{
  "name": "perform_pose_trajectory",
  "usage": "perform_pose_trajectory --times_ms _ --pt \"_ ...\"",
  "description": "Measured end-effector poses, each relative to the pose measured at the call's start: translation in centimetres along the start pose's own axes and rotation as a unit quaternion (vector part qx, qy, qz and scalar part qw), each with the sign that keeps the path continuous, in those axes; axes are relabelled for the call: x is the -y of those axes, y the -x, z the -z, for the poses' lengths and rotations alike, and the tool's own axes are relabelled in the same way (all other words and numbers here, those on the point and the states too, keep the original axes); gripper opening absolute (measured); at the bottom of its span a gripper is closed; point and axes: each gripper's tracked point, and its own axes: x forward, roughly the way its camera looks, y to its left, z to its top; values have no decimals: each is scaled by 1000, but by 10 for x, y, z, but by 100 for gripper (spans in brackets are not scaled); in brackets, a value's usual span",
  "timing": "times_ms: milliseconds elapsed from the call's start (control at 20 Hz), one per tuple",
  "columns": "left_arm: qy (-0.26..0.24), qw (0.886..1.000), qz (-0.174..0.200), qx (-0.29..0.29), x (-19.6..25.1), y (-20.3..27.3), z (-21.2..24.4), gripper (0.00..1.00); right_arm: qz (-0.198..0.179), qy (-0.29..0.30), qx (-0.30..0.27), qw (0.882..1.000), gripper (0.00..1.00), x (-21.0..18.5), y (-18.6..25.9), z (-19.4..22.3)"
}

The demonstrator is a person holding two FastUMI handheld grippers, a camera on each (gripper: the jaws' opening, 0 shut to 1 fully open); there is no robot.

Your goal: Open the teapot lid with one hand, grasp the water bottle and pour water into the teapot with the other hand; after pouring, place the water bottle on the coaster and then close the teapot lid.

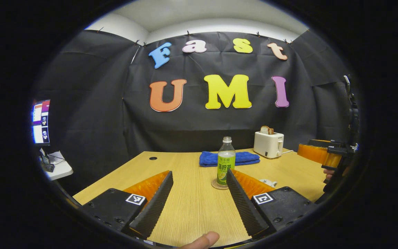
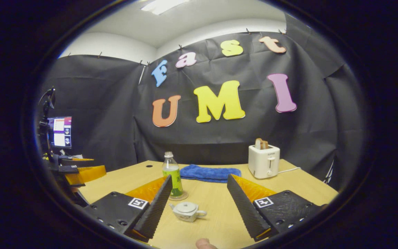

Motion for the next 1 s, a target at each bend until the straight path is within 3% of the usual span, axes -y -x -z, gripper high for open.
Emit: perform_pose_trajectory --times_ms 150,200,450,600,800,1000 --pt "-18 1000 -2 6 4 6 -8 97 25 23 7 999 92 15 24 -14" --pt "-22 1000 -3 5 5 8 -10 97 34 26 5 999 95 21 33 -18" --pt "-23 1000 -2 11 13 16 -21 97 61 27 0 998 92 47 58 -30" --pt "-19 1000 9 14 24 15 -23 97 82 26 4 996 95 67 66 -36" --pt "-17 1000 18 8 34 8 -14 97 84 30 -10 996 99 74 65 -25" --pt "-19 1000 15 1 34 5 -13 97 82 30 -13 996 95 76 65 -23"
